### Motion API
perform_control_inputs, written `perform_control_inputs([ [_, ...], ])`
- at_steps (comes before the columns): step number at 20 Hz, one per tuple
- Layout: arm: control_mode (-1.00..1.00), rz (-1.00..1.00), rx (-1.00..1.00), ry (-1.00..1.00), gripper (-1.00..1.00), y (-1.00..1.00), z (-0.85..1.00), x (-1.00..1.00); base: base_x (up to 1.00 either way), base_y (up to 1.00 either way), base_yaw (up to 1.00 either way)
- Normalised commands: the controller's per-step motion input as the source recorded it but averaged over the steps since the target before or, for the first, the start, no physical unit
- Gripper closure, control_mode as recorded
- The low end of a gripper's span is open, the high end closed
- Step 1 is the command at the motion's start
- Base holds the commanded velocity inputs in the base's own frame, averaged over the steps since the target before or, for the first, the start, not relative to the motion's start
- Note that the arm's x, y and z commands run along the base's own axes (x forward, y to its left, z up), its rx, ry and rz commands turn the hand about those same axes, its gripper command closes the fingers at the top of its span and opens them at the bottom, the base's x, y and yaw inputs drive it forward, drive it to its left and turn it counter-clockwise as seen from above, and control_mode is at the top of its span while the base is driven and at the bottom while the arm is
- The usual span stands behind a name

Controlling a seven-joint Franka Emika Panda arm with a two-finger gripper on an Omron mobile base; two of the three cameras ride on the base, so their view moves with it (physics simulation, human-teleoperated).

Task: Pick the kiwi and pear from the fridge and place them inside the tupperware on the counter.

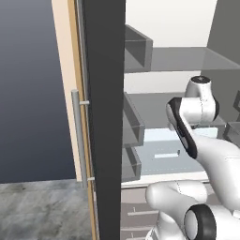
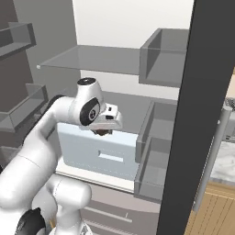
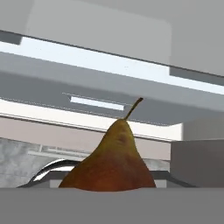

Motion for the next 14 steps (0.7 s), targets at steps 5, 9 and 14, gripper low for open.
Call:
perform_control_inputs([
  [5,-1.0,0.38,-0.07,0.01,1.0,0.51,0.65,-1.0,0.0,0.0,0.0],
  [9,-1.0,0.27,-0.01,0.0,1.0,0.23,0.64,-0.95,0.0,0.0,0.0],
  [14,-1.0,0.23,0.0,-0.05,1.0,0.14,0.76,-0.81,0.0,0.0,0.0],
])
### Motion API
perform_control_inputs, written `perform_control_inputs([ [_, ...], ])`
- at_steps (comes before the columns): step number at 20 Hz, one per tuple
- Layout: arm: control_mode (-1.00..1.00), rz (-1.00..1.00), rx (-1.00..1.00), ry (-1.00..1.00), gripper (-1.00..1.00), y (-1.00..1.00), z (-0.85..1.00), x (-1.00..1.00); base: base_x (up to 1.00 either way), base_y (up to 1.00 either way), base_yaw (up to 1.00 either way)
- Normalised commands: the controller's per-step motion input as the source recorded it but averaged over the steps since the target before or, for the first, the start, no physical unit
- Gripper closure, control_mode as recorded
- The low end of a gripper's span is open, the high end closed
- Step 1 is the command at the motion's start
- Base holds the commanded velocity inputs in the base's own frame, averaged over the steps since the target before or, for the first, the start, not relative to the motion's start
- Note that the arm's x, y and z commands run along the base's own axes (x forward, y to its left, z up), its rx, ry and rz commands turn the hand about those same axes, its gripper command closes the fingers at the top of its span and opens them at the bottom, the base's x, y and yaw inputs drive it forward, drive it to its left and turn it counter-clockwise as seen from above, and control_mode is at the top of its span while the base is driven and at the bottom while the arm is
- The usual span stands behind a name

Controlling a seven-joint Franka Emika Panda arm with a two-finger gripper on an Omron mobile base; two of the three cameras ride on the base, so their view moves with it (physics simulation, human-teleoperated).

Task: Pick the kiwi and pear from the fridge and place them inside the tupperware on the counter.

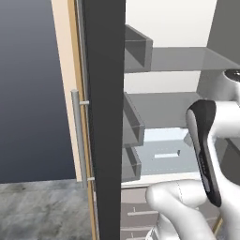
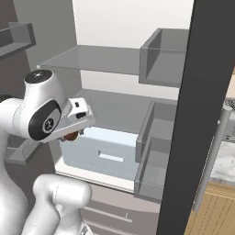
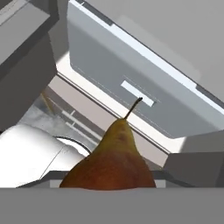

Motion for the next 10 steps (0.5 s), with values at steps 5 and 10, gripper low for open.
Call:
perform_control_inputs([
  [5,-1.0,0.15,0.0,-0.01,1.0,0.09,0.96,-0.48,0.0,0.0,0.0],
  [10,-1.0,0.04,0.0,0.01,1.0,0.16,0.44,0.02,0.0,0.0,0.0],
])
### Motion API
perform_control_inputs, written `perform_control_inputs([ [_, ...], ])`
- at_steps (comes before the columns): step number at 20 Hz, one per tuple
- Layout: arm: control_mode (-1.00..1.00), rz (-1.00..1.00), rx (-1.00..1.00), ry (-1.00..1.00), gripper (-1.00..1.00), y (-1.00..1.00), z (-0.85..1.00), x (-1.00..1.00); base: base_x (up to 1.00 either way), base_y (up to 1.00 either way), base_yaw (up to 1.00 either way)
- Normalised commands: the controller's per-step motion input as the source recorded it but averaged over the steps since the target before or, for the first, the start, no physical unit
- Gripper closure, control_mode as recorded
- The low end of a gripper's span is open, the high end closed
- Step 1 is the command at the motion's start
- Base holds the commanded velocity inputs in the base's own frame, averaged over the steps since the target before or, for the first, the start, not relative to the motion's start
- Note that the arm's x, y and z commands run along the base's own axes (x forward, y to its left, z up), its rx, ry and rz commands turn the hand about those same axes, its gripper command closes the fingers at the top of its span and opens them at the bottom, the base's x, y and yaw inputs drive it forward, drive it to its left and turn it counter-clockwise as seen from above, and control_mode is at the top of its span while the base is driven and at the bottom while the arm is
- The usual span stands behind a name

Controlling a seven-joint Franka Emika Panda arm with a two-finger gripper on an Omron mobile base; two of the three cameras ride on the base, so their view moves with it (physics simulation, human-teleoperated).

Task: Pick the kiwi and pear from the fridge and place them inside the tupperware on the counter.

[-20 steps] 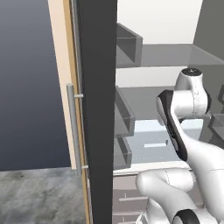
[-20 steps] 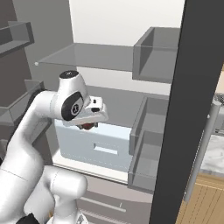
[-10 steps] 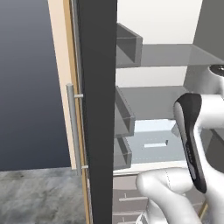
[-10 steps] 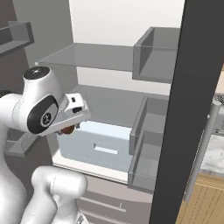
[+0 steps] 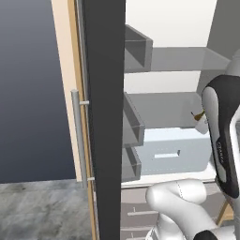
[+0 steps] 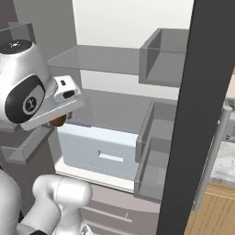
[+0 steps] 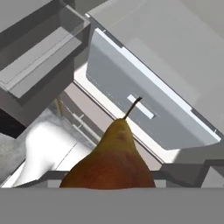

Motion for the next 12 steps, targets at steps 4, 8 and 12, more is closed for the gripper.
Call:
perform_control_inputs([
  [4,1.0,0.0,0.0,0.0,1.0,0.0,0.0,0.0,-0.4,-0.03,-0.09],
  [8,1.0,0.0,0.0,0.0,1.0,0.0,0.0,0.0,-1.0,-0.13,-0.08],
  [12,1.0,0.0,0.0,0.0,1.0,0.0,0.0,0.0,-1.0,-0.14,-0.1],
])
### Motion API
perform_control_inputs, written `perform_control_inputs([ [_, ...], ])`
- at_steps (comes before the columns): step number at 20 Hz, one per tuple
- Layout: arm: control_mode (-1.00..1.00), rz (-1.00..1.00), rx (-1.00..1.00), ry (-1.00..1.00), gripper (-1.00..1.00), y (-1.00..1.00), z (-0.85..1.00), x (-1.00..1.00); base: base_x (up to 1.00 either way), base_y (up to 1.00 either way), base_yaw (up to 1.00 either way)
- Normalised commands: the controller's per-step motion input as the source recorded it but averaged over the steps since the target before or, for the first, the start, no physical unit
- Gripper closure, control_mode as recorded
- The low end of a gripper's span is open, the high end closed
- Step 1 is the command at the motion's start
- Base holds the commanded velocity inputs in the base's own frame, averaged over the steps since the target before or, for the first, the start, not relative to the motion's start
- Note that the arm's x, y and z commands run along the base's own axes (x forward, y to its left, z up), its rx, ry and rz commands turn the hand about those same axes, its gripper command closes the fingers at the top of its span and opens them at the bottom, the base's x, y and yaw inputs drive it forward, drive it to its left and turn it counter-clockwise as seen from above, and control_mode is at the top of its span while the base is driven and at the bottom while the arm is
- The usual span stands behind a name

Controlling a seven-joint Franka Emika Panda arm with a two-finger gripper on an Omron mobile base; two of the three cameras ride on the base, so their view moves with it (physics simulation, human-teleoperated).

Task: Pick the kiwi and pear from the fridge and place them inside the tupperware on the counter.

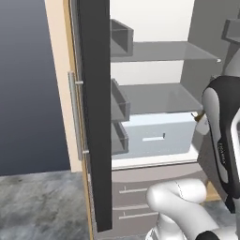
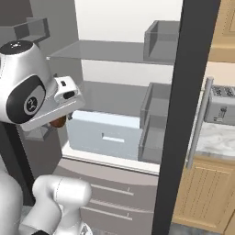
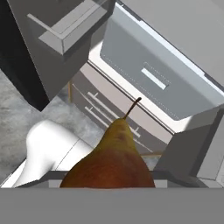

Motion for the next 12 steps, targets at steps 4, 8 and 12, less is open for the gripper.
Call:
perform_control_inputs([
  [4,1.0,0.0,0.0,0.0,1.0,0.0,0.0,0.0,-1.0,-0.44,-0.13],
  [8,1.0,0.0,0.0,0.0,1.0,0.0,0.0,0.0,-1.0,-0.63,-0.2],
  [12,1.0,0.0,0.0,0.0,1.0,0.0,0.0,0.0,-1.0,-0.42,-0.35],
])
